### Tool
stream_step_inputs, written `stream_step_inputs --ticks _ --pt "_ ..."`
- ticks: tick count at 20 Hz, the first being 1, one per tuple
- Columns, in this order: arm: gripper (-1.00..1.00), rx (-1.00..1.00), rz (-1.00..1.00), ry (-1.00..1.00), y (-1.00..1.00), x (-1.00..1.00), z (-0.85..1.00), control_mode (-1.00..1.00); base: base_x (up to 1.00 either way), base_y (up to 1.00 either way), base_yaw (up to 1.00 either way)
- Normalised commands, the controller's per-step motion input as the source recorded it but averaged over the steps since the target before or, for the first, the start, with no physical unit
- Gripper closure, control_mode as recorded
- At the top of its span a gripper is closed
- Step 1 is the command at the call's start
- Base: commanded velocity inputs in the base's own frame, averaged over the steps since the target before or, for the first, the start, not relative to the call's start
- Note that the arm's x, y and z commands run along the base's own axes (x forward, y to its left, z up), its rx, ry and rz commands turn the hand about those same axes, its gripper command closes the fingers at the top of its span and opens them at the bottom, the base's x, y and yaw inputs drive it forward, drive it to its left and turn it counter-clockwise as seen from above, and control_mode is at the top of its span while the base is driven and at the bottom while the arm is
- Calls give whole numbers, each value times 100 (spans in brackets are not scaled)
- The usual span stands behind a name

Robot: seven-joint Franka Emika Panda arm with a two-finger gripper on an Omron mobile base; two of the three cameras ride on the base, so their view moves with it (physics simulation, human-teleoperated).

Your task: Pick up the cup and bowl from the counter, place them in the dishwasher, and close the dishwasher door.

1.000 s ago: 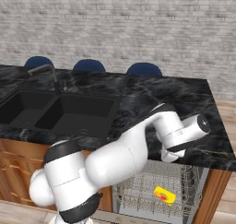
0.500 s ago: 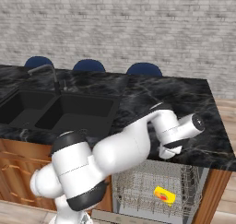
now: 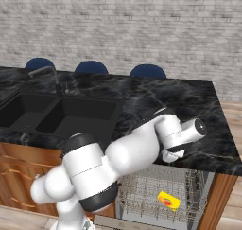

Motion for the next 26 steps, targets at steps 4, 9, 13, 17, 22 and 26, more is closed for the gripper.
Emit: stream_step_inputs --ticks 4,9,13,17,22,26 --pt "-100 0 0 0 0 14 -17 -100 0 0 0" --pt "-100 0 0 0 -3 15 -23 -100 0 0 0" --pt "-100 0 0 0 -13 26 -19 -100 0 0 0" --pt "-100 0 0 0 -19 24 -9 -100 0 0 0" --pt "-100 0 0 0 -24 20 -9 -100 0 0 0" --pt "-100 0 0 0 -25 22 -16 -100 0 0 0"
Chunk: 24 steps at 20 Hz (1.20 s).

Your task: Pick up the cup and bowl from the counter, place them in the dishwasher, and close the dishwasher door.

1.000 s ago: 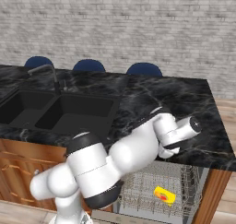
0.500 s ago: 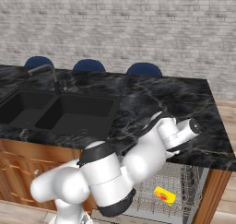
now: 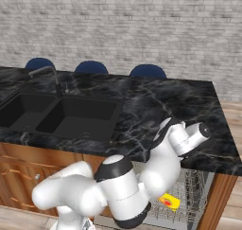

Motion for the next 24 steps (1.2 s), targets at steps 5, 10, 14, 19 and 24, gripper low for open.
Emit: stream_step_inputs --ticks 5,10,14,19,24 --pt "-100 0 0 0 -21 28 -23 -100 0 0 0" --pt "100 0 0 0 -9 23 -20 -100 0 0 0" --pt "100 0 0 0 -8 0 -8 -100 0 0 0" --pt "100 0 0 0 -8 0 -6 -100 0 0 0" --pt "100 0 0 -2 -3 -32 -4 -100 0 0 0"
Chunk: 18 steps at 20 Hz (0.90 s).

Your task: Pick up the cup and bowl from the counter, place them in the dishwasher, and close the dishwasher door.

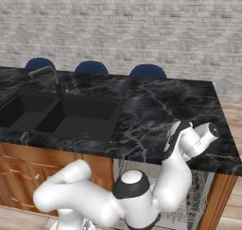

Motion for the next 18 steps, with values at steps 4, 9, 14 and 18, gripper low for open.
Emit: stream_step_inputs --ticks 4,9,14,18 --pt "100 0 0 -5 10 -67 0 -100 0 0 0" --pt "100 -3 0 -5 40 -74 0 -100 0 0 0" --pt "100 -11 0 -2 31 -66 -6 -100 0 0 0" --pt "100 -13 -1 0 17 -63 -26 -100 0 0 0"
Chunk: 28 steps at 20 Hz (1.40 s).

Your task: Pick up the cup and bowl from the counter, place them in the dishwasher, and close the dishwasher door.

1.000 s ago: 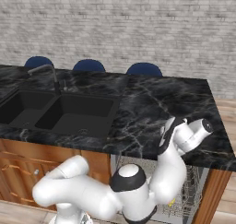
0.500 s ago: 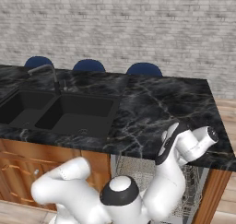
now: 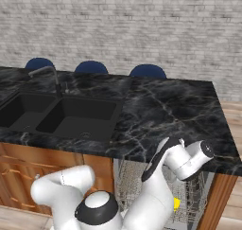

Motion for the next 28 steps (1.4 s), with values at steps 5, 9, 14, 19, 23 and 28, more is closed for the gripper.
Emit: stream_step_inputs --ticks 5,9,14,19,23,28 --pt "100 -4 0 -1 1 -47 -26 -100 0 0 0" --pt "100 0 0 -3 0 -39 -25 -100 0 0 0" --pt "100 0 0 -4 0 -39 -24 -100 0 0 0" --pt "100 0 0 -1 -4 -7 -44 -100 0 0 0" --pt "100 0 0 0 -17 0 -46 -100 0 0 0" --pt "100 0 0 0 -17 1 -47 -100 0 0 0"
